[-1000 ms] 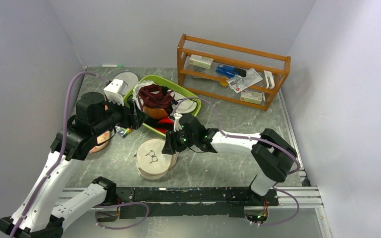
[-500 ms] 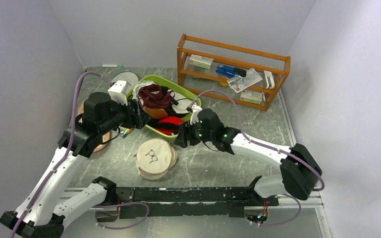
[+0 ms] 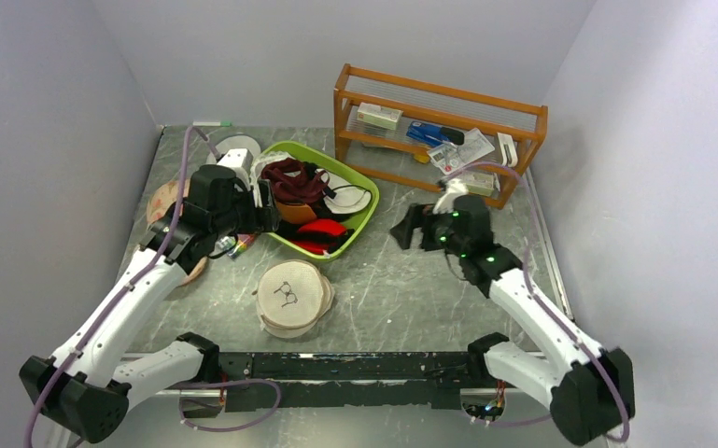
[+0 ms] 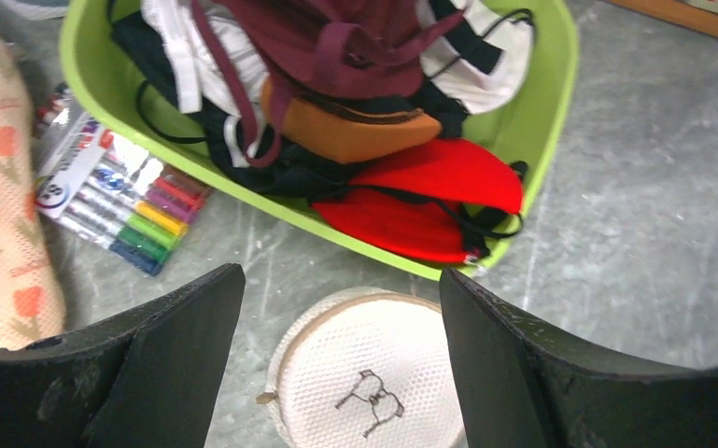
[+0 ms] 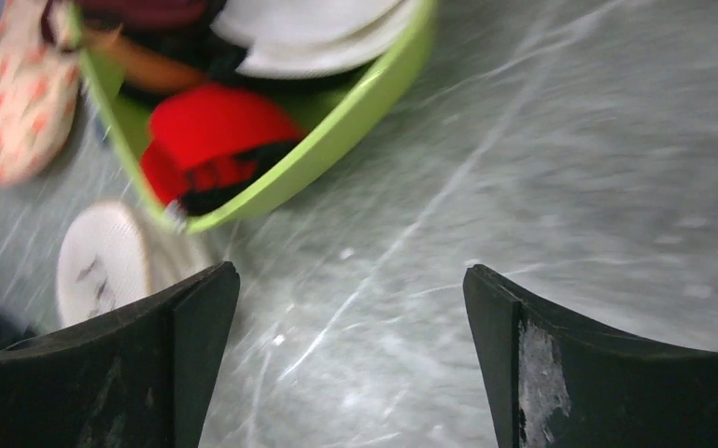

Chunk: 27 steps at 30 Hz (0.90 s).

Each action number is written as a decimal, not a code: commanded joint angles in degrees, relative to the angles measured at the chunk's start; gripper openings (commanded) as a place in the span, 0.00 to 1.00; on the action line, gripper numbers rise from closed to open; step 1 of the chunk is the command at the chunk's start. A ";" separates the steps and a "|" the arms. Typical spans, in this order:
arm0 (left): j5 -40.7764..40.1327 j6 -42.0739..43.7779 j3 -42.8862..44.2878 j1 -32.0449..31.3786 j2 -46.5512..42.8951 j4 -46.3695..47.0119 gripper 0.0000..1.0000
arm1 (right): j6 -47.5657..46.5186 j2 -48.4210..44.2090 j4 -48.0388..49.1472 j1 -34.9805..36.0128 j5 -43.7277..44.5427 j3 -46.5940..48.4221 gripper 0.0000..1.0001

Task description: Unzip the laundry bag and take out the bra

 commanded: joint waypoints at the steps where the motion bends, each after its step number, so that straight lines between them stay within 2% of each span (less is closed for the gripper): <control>1: -8.75 1.64 2.76 0.34 2.26 3.00 0.88 | -3.56 -7.55 -4.74 -12.84 -0.84 0.12 0.95; 4: -13.01 4.73 7.30 0.51 4.47 3.24 0.90 | -3.76 -9.78 -7.49 -21.62 -4.33 1.99 1.00; 9: -13.59 9.53 12.10 0.62 2.70 9.28 0.92 | -1.54 -13.19 -8.00 -22.71 -3.68 5.34 1.00; 16: -9.68 13.33 12.25 0.63 -7.10 20.86 0.99 | -4.64 -19.89 -16.52 -21.93 5.52 18.01 1.00; 21: -8.58 14.94 13.68 0.62 -12.14 23.33 0.99 | -8.94 -20.92 -21.46 -21.92 10.49 26.29 1.00; 25: -12.63 16.87 13.82 0.63 -14.70 23.57 1.00 | -14.24 -21.41 -24.71 -21.46 17.91 30.71 1.00; 27: -15.53 18.78 13.40 0.63 -15.15 23.75 1.00 | -15.73 -21.57 -25.42 -19.02 23.02 31.45 1.00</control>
